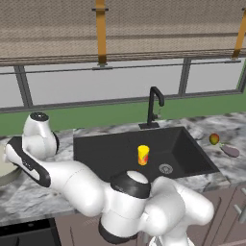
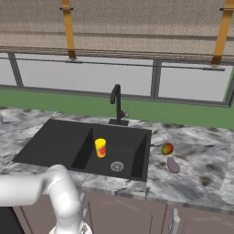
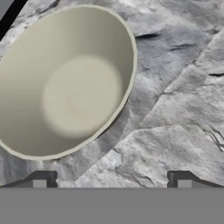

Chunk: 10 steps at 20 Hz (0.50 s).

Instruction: Remove the mango and eggplant from the sink. Then move the bowl and cup from the counter to the sink for washing.

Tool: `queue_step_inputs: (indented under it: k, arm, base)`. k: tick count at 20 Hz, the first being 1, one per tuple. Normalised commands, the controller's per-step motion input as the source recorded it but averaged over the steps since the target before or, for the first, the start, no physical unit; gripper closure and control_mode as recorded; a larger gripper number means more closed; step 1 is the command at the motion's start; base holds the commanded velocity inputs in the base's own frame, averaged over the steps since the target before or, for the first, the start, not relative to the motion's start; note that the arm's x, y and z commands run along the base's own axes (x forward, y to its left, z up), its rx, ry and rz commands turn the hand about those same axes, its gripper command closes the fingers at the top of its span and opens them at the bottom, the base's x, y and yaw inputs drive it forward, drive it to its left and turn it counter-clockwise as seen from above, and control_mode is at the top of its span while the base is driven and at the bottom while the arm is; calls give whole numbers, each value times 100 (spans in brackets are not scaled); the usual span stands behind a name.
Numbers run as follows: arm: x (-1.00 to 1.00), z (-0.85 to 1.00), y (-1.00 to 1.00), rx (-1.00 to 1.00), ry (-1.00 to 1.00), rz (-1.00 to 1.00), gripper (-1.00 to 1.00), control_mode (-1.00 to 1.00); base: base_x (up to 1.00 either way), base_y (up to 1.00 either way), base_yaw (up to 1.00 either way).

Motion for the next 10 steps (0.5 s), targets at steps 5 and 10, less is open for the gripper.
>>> queue_step_inputs:
  k: [5, 10]
  arm:
    - [4, -18, 3, 0, 0, -2, -100, -100]
    - [8, -10, 6, 0, 0, -3, -100, -100]
  base:
    - [0, 0, 0]
    - [0, 0, 0]
